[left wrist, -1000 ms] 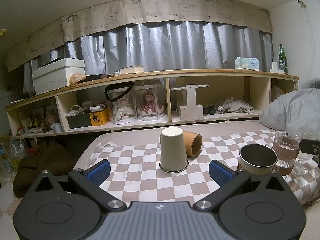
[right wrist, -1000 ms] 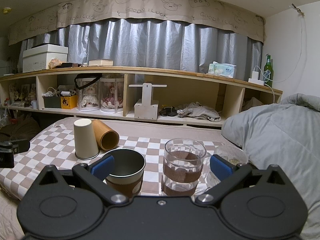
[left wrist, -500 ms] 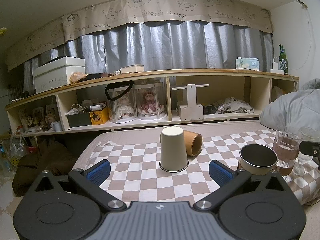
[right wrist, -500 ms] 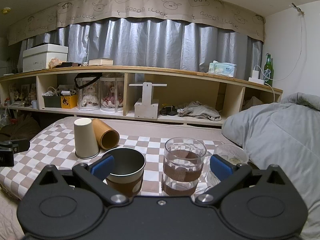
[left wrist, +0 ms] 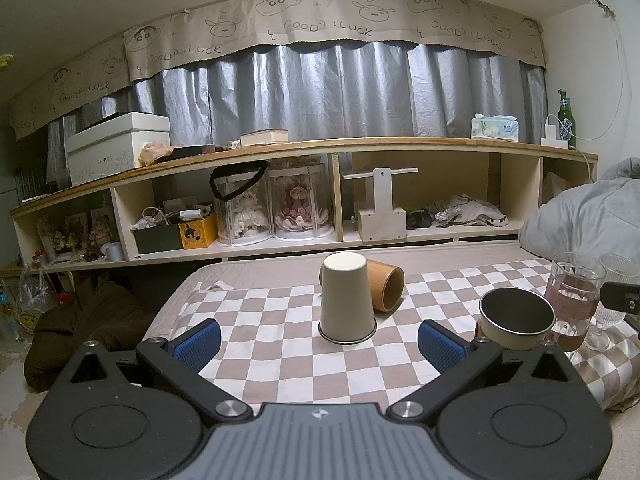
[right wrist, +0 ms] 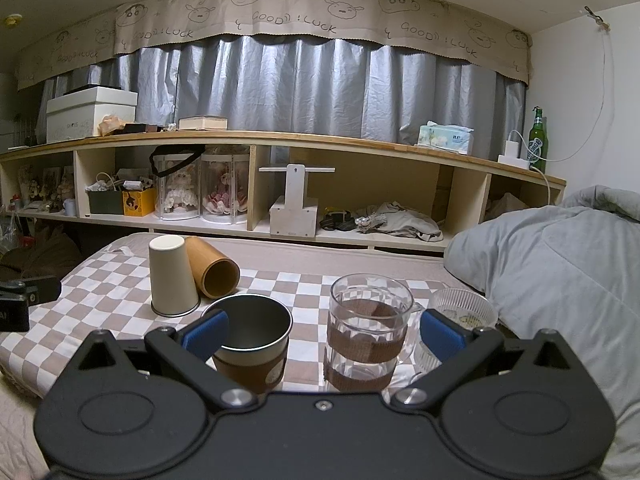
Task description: Flip cup upright
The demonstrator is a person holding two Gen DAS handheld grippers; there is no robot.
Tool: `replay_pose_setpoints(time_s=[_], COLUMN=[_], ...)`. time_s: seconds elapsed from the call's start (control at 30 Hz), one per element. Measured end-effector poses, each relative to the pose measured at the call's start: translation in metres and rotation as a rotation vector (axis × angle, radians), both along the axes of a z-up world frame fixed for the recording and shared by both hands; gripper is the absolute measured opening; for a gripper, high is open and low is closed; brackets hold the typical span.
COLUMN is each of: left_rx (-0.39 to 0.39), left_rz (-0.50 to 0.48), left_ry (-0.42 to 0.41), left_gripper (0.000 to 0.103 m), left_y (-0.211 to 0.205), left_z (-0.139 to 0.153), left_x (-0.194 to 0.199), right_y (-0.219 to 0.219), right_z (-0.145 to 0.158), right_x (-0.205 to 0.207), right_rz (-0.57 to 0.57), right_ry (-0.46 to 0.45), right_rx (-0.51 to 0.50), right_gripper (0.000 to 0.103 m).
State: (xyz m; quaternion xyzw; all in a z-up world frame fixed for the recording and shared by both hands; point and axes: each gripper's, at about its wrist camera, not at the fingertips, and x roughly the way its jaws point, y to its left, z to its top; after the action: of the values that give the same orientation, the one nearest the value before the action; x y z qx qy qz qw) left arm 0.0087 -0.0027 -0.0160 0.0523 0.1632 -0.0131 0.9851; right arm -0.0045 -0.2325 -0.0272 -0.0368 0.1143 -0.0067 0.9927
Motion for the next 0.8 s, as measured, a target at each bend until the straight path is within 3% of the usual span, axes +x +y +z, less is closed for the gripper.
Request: replay_pose_setpoints(time_s=[0.6, 0.8], left_rx=[0.001, -0.04], left_rz=[-0.024, -0.037], left_ry=[0.007, -0.003], left_gripper=[0.103, 0.103], left_y=[-0.003, 0.003], left_z=[0.001, 0.008], left_x=[-0.001, 0.01], right_y=[0.0, -0.002], right_z=[-0.008, -0.003], right_x=[-0.002, 0.001], right_rz=[0.004, 0.026], right_ry=[-0.005, -0.011], right_rx=[0.011, 0.026], right_gripper=[0.103, 0.103])
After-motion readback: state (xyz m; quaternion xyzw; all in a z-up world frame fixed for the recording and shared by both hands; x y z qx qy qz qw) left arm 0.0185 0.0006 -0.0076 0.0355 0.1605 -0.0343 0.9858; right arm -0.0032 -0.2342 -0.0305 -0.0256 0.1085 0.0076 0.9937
